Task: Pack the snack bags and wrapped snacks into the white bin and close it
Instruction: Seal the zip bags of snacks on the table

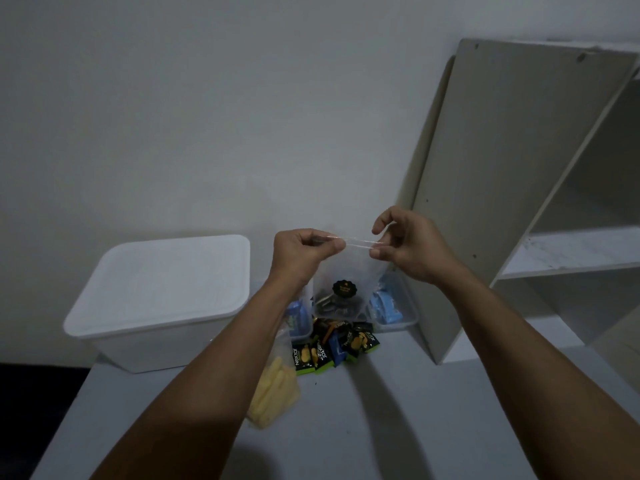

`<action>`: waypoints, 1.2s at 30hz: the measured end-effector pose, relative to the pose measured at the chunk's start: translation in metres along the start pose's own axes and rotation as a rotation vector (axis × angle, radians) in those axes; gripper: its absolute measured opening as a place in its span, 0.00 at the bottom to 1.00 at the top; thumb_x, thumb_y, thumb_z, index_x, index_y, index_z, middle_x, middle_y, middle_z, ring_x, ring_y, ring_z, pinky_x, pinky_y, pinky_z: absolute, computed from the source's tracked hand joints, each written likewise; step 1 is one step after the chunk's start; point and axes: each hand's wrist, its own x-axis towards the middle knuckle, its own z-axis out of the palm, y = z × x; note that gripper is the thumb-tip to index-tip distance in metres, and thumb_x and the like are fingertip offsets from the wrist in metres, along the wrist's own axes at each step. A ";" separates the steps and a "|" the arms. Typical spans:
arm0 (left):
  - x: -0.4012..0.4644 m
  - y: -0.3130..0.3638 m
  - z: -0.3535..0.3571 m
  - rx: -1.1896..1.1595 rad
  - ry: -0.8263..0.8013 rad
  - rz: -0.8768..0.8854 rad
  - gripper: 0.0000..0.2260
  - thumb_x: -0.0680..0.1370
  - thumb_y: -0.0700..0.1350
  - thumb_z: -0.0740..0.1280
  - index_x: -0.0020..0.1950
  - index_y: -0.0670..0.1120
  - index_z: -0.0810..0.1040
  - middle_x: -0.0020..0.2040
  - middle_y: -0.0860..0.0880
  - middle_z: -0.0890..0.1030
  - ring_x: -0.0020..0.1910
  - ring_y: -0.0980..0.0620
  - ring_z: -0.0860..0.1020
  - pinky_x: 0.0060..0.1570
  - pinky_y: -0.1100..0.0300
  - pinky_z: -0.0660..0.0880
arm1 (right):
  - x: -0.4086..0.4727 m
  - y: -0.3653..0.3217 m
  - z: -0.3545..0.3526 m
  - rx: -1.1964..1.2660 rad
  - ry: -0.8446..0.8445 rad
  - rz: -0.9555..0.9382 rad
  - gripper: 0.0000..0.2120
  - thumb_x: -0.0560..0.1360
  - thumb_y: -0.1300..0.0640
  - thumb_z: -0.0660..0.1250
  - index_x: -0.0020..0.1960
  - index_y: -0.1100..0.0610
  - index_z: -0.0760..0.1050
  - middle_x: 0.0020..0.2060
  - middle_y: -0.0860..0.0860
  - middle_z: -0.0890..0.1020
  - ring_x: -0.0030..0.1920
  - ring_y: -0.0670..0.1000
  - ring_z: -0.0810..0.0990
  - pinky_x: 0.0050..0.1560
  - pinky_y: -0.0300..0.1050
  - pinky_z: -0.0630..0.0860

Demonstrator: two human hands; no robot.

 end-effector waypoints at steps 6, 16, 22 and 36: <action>0.004 -0.002 -0.009 -0.016 0.028 -0.022 0.05 0.68 0.37 0.77 0.40 0.37 0.83 0.33 0.50 0.84 0.32 0.60 0.81 0.37 0.67 0.78 | 0.001 0.002 -0.006 0.085 -0.001 0.039 0.17 0.65 0.63 0.78 0.50 0.55 0.76 0.35 0.53 0.85 0.37 0.47 0.84 0.42 0.43 0.80; 0.005 -0.007 -0.016 -0.022 0.009 -0.013 0.05 0.71 0.41 0.75 0.36 0.49 0.84 0.34 0.52 0.85 0.43 0.46 0.81 0.48 0.53 0.80 | 0.003 0.007 -0.001 0.221 0.070 0.060 0.15 0.65 0.69 0.77 0.44 0.59 0.75 0.30 0.55 0.83 0.38 0.54 0.85 0.48 0.52 0.83; -0.003 -0.007 -0.005 0.111 0.288 0.050 0.12 0.68 0.49 0.77 0.43 0.43 0.80 0.37 0.50 0.79 0.36 0.56 0.76 0.39 0.66 0.74 | 0.001 0.006 0.011 0.179 0.145 0.039 0.18 0.66 0.67 0.77 0.52 0.59 0.76 0.33 0.55 0.84 0.39 0.48 0.86 0.49 0.47 0.82; -0.012 -0.002 0.007 -0.119 -0.008 -0.332 0.07 0.77 0.40 0.67 0.42 0.38 0.80 0.35 0.45 0.81 0.32 0.51 0.78 0.31 0.62 0.74 | -0.013 0.012 0.027 0.228 0.043 0.022 0.17 0.67 0.61 0.78 0.54 0.59 0.78 0.38 0.54 0.85 0.39 0.50 0.85 0.44 0.44 0.83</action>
